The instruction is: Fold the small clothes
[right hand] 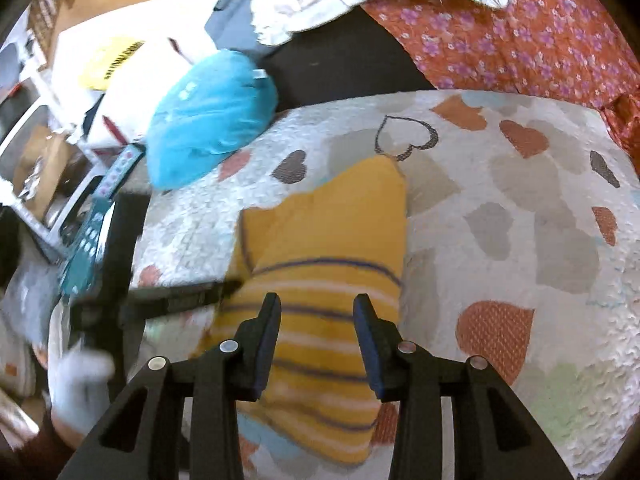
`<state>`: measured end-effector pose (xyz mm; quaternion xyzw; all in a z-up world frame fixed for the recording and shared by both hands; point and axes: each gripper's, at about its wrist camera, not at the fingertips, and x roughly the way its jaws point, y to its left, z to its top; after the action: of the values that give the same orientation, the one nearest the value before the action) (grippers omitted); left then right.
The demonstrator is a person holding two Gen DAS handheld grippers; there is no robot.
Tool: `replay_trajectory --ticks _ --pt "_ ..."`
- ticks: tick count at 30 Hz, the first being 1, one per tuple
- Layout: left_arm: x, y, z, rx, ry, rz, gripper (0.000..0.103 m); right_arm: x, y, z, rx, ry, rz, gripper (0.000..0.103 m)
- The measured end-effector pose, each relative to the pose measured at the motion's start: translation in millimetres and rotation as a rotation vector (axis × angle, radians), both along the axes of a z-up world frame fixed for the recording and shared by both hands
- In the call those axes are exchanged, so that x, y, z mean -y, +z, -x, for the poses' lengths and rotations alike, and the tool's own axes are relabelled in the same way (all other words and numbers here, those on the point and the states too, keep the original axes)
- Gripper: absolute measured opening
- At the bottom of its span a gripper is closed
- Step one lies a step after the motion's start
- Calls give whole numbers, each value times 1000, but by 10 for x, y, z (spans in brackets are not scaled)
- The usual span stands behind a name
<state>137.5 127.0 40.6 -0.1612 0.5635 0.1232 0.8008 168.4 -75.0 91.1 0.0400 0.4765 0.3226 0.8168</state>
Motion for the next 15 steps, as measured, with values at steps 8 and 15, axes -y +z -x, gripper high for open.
replay_trajectory --ticks 8,15 --pt "-385 -404 68 -142 82 -36 19 -344 -153 -230 -109 -59 -92 41" --pt "-616 67 262 12 139 65 20 -28 -11 341 -51 49 -58 41"
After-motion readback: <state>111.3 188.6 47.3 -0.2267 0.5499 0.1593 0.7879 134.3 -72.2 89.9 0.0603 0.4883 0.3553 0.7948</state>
